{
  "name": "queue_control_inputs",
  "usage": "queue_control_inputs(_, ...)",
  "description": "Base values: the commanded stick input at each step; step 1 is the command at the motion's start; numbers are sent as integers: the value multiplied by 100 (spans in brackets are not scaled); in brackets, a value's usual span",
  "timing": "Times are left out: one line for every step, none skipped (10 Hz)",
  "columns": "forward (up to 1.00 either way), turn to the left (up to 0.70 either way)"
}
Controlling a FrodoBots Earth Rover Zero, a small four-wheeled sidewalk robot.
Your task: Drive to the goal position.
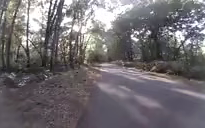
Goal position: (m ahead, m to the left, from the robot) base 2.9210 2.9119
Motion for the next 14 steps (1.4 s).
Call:
queue_control_inputs(70,-1)
queue_control_inputs(70,-1)
queue_control_inputs(70,-1)
queue_control_inputs(70,-1)
queue_control_inputs(70,-1)
queue_control_inputs(70,-1)
queue_control_inputs(70,-1)
queue_control_inputs(70,-1)
queue_control_inputs(70,-1)
queue_control_inputs(70,-1)
queue_control_inputs(70,-1)
queue_control_inputs(70,0)
queue_control_inputs(70,1)
queue_control_inputs(70,1)
